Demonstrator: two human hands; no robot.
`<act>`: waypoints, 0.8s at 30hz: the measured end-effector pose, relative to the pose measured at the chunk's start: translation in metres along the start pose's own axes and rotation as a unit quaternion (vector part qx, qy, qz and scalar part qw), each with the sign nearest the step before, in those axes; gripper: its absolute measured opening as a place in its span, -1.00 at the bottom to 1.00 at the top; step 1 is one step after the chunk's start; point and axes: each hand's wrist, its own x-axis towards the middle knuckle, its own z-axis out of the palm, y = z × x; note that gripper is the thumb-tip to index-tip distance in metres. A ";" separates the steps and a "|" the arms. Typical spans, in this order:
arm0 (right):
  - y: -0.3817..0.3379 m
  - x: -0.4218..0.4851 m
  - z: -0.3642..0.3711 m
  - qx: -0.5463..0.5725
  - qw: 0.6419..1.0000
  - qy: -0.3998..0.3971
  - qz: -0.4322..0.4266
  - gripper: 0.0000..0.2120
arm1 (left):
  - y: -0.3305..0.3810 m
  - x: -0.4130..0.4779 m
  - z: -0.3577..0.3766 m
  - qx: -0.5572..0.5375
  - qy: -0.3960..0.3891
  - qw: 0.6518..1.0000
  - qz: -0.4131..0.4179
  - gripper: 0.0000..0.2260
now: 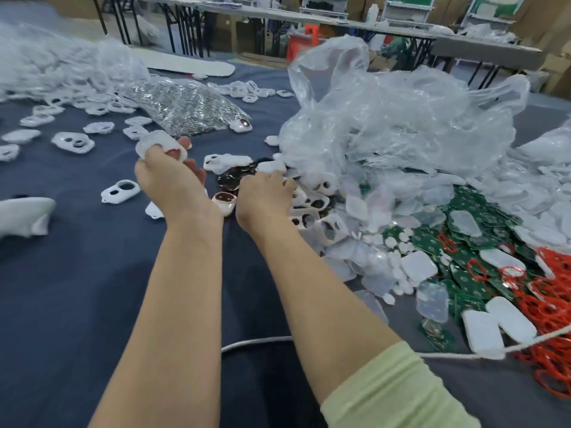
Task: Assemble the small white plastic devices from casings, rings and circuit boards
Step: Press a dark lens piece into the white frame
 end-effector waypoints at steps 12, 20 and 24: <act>0.094 -0.033 -0.048 0.634 0.758 0.104 0.111 -0.89 | -0.048 -0.040 0.020 0.076 -0.181 0.973 -0.121 -0.81; 0.175 -0.094 -0.052 0.786 0.576 0.102 0.199 -0.86 | -0.111 -0.101 0.028 0.262 -0.345 0.894 -0.116 -0.85; 0.193 -0.105 -0.044 0.704 0.673 0.133 0.182 -0.88 | -0.120 -0.113 0.028 0.285 -0.394 0.866 -0.117 -0.95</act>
